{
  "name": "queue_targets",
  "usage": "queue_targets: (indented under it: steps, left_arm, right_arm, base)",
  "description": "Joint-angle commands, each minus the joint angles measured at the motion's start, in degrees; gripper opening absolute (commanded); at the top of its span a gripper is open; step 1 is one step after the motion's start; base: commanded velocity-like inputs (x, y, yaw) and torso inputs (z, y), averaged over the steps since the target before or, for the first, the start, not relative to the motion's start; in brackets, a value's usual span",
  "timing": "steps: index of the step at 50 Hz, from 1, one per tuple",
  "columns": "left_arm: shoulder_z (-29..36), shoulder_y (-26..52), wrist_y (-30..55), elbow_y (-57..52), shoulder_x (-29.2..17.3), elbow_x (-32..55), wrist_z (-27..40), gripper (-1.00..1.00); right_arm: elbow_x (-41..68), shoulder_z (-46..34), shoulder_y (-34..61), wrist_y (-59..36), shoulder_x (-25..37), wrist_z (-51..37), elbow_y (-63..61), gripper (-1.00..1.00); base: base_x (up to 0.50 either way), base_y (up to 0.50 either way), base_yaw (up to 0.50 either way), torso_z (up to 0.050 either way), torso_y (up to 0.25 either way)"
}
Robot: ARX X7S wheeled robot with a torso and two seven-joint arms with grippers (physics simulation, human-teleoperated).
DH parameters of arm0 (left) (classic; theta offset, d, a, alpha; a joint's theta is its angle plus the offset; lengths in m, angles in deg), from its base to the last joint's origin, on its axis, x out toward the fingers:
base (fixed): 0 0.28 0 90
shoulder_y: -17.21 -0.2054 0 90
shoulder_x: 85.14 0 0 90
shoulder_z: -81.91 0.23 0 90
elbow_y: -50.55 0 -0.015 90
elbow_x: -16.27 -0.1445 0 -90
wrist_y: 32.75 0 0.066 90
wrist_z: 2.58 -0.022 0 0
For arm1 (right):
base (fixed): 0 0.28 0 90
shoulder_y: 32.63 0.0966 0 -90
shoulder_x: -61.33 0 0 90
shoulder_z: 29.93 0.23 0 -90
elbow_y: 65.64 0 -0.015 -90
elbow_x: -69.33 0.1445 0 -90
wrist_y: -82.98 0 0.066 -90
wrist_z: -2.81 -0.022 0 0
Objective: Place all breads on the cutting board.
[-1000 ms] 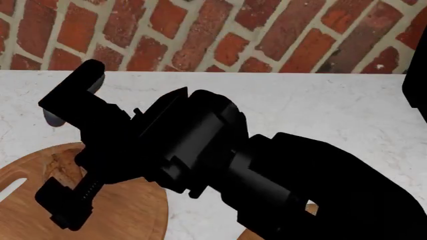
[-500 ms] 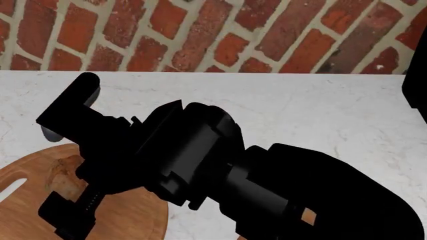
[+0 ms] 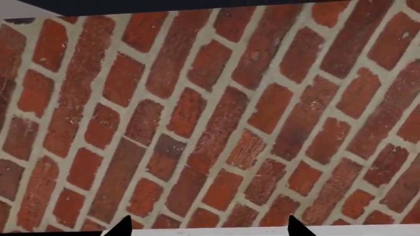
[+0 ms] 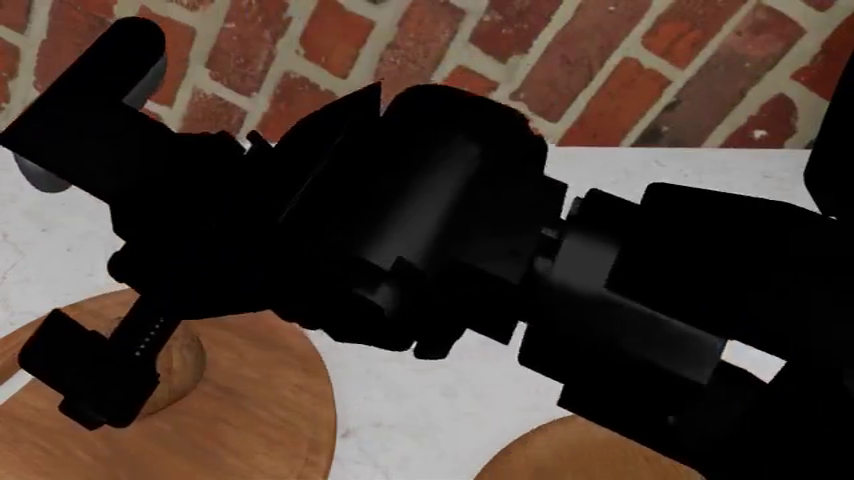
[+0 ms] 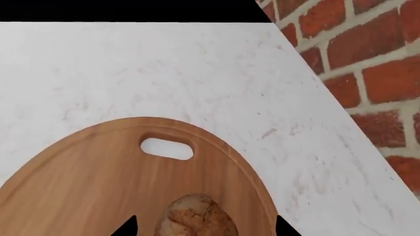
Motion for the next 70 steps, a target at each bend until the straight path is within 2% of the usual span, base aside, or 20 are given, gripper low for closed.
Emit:
queue_targets:
  steps: [1,8,13,19,34,46,51,70]
  left_arm:
    - [-0.12,1.94,0.27,0.84,1.44,-0.3,-0.36,1.0]
    - [-0.06,3.18,0.34,0.55,1.27,1.14,0.9,1.0]
    - [0.37,2.47,-0.16,0.46,2.07,0.23,0.35,1.0]
    - [0.48,2.02,-0.57,0.34,2.44,0.12,-0.06,1.0]
    - [0.37,-0.14,-1.72,-0.3,2.76,-0.27,-0.81,1.0]
    - [0.89,1.16,-1.92,0.14,3.0,0.62,-0.33,1.0]
    - [0.73,0.4,-2.46,0.04,3.19,0.26,-0.79,1.0]
    - [3.2,1.31,-2.36,-0.03,4.96,-0.88,-0.7,1.0]
  right_arm:
    - [13.26,5.23,6.8,-9.22,9.84,-11.9,-14.86,1.0]
    - [29.12,9.26,9.99,-11.03,17.89,-22.64,-21.66,1.0]
    - [39.37,9.22,11.48,-10.53,22.92,-31.83,-25.73,1.0]
    - [55.65,5.59,17.32,-11.52,27.88,-43.92,-27.89,1.0]
    - [76.68,-3.39,27.77,-13.37,37.09,-63.8,-35.32,1.0]
    - [85.94,-6.46,30.22,-11.83,44.43,-73.08,-41.88,1.0]
    - [86.6,-6.91,29.73,-11.79,46.96,-76.08,-44.84,1.0]
    - [91.5,-9.02,30.26,-18.96,58.05,-88.72,-44.87,1.0]
  base:
    - [0.0,0.0,0.0,0.0,0.0]
    - [0.0,0.0,0.0,0.0,0.0]
    - [0.0,0.0,0.0,0.0,0.0]
    - [0.0,0.0,0.0,0.0,0.0]
    - [0.0,0.0,0.0,0.0,0.0]
    - [0.0,0.0,0.0,0.0,0.0]
    - [0.0,0.0,0.0,0.0,0.0]
    - [0.0,0.0,0.0,0.0,0.0]
